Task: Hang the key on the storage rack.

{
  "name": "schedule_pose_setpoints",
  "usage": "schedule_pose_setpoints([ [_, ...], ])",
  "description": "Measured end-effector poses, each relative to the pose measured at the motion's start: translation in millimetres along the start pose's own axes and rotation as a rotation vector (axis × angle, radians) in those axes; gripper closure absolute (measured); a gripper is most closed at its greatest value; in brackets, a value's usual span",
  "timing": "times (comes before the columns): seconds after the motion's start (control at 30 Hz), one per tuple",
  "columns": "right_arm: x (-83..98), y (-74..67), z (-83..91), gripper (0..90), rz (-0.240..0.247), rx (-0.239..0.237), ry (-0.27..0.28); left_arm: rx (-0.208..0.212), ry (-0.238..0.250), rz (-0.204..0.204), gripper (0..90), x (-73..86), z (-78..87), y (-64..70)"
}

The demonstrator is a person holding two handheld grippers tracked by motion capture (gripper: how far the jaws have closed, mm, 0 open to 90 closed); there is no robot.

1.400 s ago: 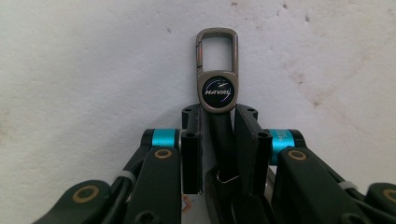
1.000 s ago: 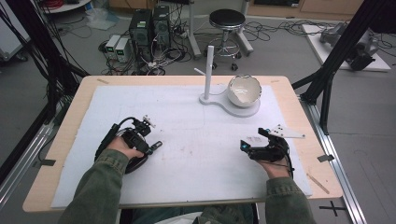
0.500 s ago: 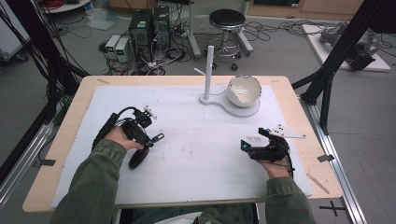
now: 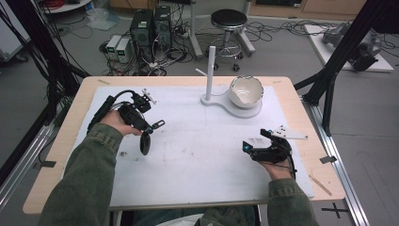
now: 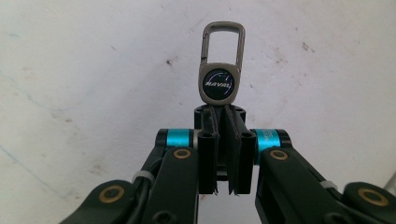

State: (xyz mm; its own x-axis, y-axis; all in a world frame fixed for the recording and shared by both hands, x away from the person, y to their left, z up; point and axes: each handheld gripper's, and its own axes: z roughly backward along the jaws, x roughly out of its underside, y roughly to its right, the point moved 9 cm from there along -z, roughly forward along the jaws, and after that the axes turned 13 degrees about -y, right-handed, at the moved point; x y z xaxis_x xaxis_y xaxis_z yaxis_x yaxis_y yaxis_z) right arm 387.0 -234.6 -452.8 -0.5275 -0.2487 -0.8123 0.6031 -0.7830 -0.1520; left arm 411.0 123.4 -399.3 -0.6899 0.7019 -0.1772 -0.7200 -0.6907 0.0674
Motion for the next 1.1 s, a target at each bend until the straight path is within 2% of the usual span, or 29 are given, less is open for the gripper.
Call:
schedule_pose_setpoints([
  [0.07, 0.7, -0.7, 0.2, 0.6, -0.005, -0.001, -0.006, -0.012, 0.0, -0.008, 83.9, -4.3, 7.5, -4.7],
  [0.13, 0.6, -0.8, 0.3, 0.6, -0.007, -0.001, -0.006, -0.009, -0.001, -0.011, 83.9, -7.8, 11.9, -6.5],
  [0.3, 0.0, 1.5, 0.0, 0.5, 0.001, 0.008, 0.0, 0.02, -0.019, -0.057, 83.8, -18.4, 25.9, -12.3],
  [0.43, 0.7, 1.0, -0.7, 0.6, -0.004, 0.007, -0.006, 0.011, -0.022, -0.066, 83.8, -26.0, 32.5, -15.8],
  [0.73, 0.7, 1.2, -0.6, 0.6, -0.01, 0.002, -0.005, 0.015, 0.04, -0.086, 83.8, -48.8, 58.0, -25.3],
  [0.97, 1.4, 3.8, 0.9, 0.6, -0.019, 0.004, 0.004, -0.006, 0.022, -0.108, 83.8, -67.5, 59.3, -34.3],
  [1.1, 1.8, 5.2, -0.6, 0.6, -0.028, -0.001, 0.0, 0.011, 0.027, -0.117, 83.7, -83.8, 57.3, -35.9],
])
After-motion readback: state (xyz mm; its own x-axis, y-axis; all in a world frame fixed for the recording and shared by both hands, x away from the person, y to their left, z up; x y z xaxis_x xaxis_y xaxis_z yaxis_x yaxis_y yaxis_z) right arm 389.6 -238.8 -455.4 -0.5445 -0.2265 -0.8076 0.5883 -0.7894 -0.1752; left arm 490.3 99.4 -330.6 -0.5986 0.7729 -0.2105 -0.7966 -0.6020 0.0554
